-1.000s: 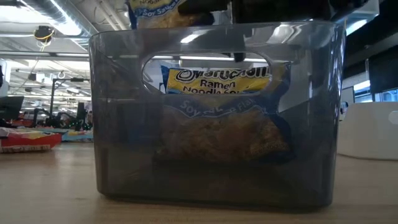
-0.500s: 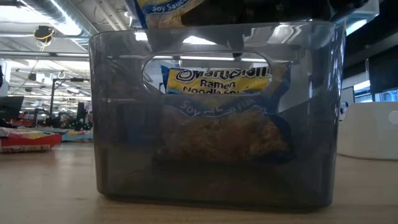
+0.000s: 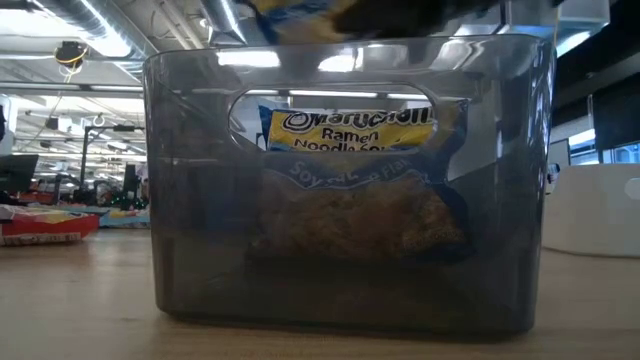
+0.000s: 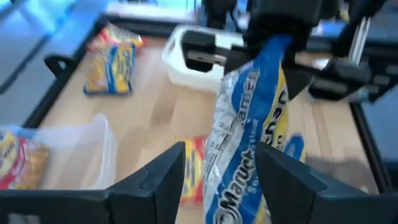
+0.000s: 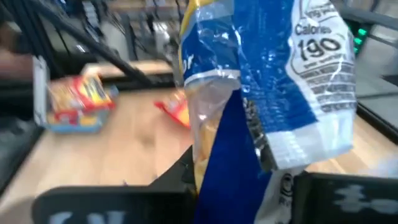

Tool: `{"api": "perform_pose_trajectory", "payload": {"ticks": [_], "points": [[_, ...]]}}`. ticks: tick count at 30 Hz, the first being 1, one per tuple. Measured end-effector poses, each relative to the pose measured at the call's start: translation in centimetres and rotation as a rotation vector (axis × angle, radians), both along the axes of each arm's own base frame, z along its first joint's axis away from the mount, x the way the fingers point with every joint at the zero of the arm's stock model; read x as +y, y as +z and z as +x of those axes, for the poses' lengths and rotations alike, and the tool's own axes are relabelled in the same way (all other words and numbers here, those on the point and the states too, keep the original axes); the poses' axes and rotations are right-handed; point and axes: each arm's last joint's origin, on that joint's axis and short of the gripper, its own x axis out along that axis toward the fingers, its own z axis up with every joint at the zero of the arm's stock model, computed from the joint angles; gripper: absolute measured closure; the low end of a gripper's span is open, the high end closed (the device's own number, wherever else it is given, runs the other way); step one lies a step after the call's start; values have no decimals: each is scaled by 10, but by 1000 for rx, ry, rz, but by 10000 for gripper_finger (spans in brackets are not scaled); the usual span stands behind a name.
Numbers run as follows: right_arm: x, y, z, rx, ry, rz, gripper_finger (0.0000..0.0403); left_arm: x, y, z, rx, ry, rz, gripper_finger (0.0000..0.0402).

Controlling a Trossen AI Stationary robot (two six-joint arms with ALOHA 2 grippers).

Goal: Sort Maruchan noodles
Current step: Put the top left blue noodle pack into the black bin

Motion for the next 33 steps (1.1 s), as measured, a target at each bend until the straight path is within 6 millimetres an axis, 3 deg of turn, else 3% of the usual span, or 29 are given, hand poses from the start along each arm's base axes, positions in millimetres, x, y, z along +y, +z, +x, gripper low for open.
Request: {"api": "perform_pose_trajectory", "payload": {"ticks": [4, 7, 12, 16, 21, 24, 33], "points": [[7, 13, -26, 77, -31, -28, 353, -5, 4, 1, -46, -41, 14, 215], [11, 22, -46, 112, -47, -15, 354, -8, -2, -3, 25, -62, 38, 216], [11, 22, -81, 59, -40, 51, 354, -19, -37, 0, 54, -72, 14, 216], [10, 10, -99, -53, -7, 145, 354, -33, -68, 5, -39, -98, -46, 216], [13, -4, -101, -210, 100, 233, 354, -45, -92, 7, -282, -113, -113, 216], [14, -10, -98, -247, 115, 242, 354, -44, -96, 6, -386, -100, -181, 211], [18, -14, -81, -361, 163, 229, 354, -47, -109, 17, -425, -81, -223, 144]]}}
